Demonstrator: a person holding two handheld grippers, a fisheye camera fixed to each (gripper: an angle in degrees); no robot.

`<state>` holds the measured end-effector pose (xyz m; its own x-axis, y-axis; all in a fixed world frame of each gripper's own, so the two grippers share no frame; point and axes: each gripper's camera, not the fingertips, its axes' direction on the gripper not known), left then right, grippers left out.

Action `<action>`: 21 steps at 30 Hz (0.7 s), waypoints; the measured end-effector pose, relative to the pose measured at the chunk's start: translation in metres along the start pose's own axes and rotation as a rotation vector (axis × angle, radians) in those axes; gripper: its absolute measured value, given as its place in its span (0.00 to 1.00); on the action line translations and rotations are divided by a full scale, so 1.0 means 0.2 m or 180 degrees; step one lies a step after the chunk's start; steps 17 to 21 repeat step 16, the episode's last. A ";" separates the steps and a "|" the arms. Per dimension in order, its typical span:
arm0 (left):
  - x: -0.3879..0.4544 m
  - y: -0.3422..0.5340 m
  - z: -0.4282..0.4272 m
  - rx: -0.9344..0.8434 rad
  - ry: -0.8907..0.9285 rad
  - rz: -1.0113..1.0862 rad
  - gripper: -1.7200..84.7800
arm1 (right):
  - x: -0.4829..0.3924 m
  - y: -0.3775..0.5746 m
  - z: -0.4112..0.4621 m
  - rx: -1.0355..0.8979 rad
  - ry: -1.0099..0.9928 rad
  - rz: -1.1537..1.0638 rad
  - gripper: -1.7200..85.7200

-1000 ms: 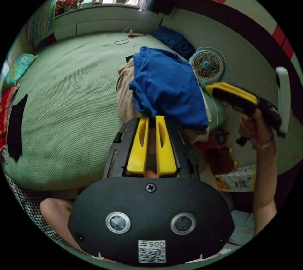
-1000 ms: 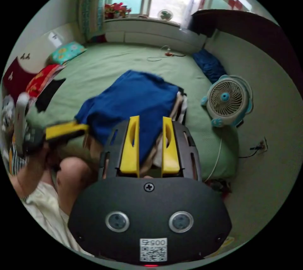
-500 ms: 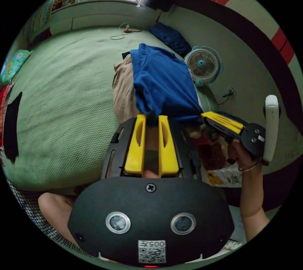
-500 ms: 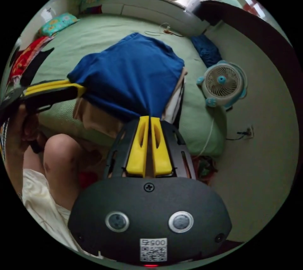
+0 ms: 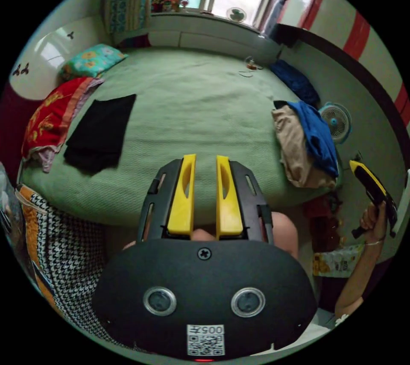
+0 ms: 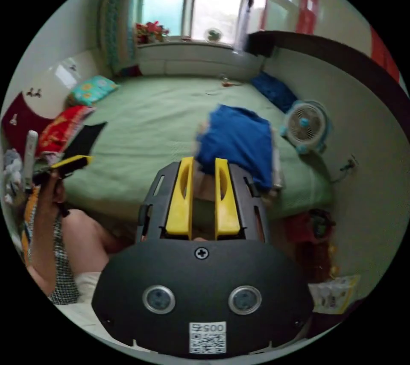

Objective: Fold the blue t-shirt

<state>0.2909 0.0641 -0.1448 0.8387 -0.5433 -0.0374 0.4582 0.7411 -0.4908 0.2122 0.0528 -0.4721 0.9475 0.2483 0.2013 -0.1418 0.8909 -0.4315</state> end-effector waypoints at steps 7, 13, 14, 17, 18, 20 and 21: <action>-0.70 -0.14 -0.04 -0.0094 -0.0390 -0.0081 0.14 | -0.77 -0.39 0.14 0.0019 -0.0690 -0.0056 0.10; -1.08 -0.35 0.11 -0.0321 -0.0732 0.0236 0.18 | -1.33 -0.50 0.44 -0.0189 -0.0885 -0.0425 0.11; -1.14 -0.39 0.16 -0.0392 -0.0790 0.0271 0.19 | -1.40 -0.50 0.53 -0.0267 -0.0890 -0.0447 0.11; -1.22 -0.44 0.24 -0.0481 -0.0816 0.0271 0.20 | -1.50 -0.52 0.69 -0.0409 -0.0872 -0.0478 0.11; -1.22 -0.44 0.24 -0.0481 -0.0816 0.0271 0.20 | -1.50 -0.52 0.69 -0.0409 -0.0872 -0.0478 0.11; -1.22 -0.44 0.24 -0.0481 -0.0816 0.0271 0.20 | -1.50 -0.52 0.69 -0.0409 -0.0872 -0.0478 0.11; -1.22 -0.44 0.24 -0.0481 -0.0816 0.0271 0.20 | -1.50 -0.52 0.69 -0.0409 -0.0872 -0.0478 0.11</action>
